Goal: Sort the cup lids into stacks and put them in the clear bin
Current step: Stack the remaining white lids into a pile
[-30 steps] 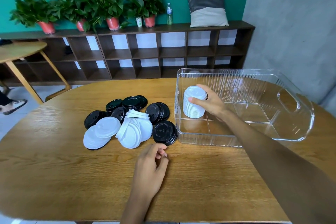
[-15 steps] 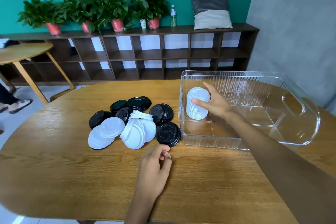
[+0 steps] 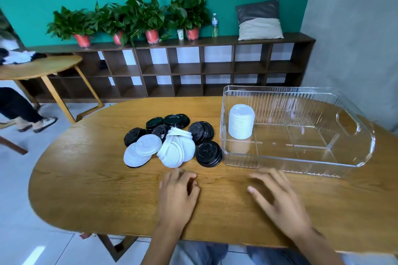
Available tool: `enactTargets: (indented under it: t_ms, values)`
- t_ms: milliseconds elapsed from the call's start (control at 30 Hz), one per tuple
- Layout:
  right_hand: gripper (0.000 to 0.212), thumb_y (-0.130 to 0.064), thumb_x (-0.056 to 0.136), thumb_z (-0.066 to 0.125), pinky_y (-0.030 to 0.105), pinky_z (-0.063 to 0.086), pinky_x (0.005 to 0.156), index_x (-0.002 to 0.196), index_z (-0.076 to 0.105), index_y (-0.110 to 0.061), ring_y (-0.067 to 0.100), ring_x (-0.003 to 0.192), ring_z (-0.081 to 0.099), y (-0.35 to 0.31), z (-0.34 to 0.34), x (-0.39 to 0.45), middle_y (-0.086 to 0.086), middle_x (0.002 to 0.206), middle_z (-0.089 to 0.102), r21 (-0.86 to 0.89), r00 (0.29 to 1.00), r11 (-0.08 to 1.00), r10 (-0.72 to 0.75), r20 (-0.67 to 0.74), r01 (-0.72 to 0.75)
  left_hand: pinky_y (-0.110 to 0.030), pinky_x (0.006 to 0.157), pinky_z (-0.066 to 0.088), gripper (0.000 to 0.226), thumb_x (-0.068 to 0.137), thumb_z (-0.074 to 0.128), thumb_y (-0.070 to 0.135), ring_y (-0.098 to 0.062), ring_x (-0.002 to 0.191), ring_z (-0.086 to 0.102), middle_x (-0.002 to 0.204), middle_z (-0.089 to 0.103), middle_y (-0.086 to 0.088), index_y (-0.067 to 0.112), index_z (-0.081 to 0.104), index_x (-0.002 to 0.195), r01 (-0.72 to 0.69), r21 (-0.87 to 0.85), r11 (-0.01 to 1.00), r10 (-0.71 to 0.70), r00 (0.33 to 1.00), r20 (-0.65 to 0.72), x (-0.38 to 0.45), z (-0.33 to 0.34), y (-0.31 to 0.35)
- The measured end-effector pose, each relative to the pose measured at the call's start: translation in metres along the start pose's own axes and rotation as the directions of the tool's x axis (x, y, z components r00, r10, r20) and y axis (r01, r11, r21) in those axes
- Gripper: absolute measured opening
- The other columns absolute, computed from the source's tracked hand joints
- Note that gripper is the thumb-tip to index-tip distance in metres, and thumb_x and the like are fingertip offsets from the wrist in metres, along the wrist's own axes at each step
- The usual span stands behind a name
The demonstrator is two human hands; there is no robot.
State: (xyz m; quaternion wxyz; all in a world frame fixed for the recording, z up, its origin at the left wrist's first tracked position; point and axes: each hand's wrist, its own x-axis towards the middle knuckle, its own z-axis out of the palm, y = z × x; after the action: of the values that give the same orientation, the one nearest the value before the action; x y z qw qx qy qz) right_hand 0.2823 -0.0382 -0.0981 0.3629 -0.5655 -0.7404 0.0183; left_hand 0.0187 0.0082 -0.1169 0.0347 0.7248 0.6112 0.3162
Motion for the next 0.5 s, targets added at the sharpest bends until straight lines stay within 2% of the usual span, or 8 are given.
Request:
enactTargets:
  t_ms: [67,100,200,267,300,400,500]
  values:
    - [0.032,-0.037,0.091,0.07,0.038,0.047,0.098,0.12,0.068,-0.025,0.021,0.114,0.058,0.005,0.01,-0.006,-0.007,0.119,0.061,-0.088,0.986,0.994,0.075,0.152,-0.062,-0.038,0.097,0.039,0.016,0.093,0.069,0.028,-0.02,0.108,0.056,0.111,0.063,0.005,0.027,0.074,0.108,0.021,0.044,0.999,-0.023,0.998,0.059,0.0,-0.001,0.004]
    - [0.033,-0.037,0.091,0.07,0.039,0.046,0.1,0.122,0.068,-0.026,0.02,0.117,0.056,0.006,0.012,-0.006,-0.007,0.121,0.06,-0.103,0.979,0.992,0.093,0.184,-0.074,-0.038,0.099,0.039,0.016,0.094,0.068,0.028,-0.02,0.108,0.056,0.112,0.063,0.005,0.027,0.074,0.109,0.048,0.017,0.999,-0.049,0.997,0.054,0.002,-0.002,0.005]
    - [0.031,-0.042,0.093,0.065,0.038,0.042,0.103,0.121,0.068,-0.028,0.015,0.119,0.052,0.01,0.016,-0.004,-0.01,0.124,0.057,-0.113,0.974,0.99,0.101,0.204,-0.08,-0.048,0.095,0.048,0.017,0.091,0.073,0.018,-0.026,0.101,0.06,0.108,0.06,-0.001,0.017,0.074,0.108,0.119,-0.15,0.981,-0.132,0.988,-0.08,0.009,-0.007,-0.002]
    - [0.032,-0.045,0.095,0.06,0.035,0.039,0.105,0.122,0.066,-0.03,0.011,0.121,0.048,0.011,0.017,-0.005,-0.013,0.126,0.054,-0.126,0.971,0.989,0.106,0.213,-0.08,-0.049,0.092,0.047,0.031,0.089,0.077,0.021,-0.033,0.104,0.059,0.111,0.058,-0.008,0.013,0.068,0.117,0.154,-0.089,0.984,-0.168,0.97,-0.177,0.016,-0.01,-0.011]
    - [0.032,-0.046,0.096,0.059,0.034,0.038,0.105,0.123,0.065,-0.03,0.01,0.121,0.047,0.011,0.017,-0.005,-0.014,0.127,0.053,-0.128,0.97,0.988,0.112,0.218,-0.085,-0.049,0.091,0.044,0.043,0.089,0.078,0.027,-0.035,0.11,0.057,0.116,0.057,-0.012,0.012,0.063,0.126,0.196,-0.065,0.978,-0.205,0.961,-0.185,0.021,-0.011,-0.016]
    - [0.031,-0.045,0.095,0.061,0.034,0.037,0.105,0.122,0.066,-0.03,0.011,0.12,0.047,0.012,0.017,-0.005,-0.014,0.125,0.054,-0.115,0.968,0.988,0.128,0.214,-0.105,-0.052,0.096,0.042,0.069,0.092,0.071,0.045,-0.035,0.123,0.05,0.133,0.048,-0.016,0.016,0.044,0.149,0.278,-0.027,0.96,-0.279,0.953,-0.117,0.033,-0.011,-0.023]
    - [0.031,-0.045,0.096,0.059,0.032,0.036,0.105,0.122,0.065,-0.03,0.009,0.12,0.046,0.013,0.018,-0.005,-0.014,0.125,0.053,-0.112,0.969,0.989,0.121,0.214,-0.098,-0.054,0.103,0.04,0.076,0.097,0.06,0.054,-0.034,0.124,0.05,0.145,0.037,-0.014,0.027,0.028,0.16,0.259,0.014,0.966,-0.258,0.965,-0.039,0.04,-0.005,-0.026]
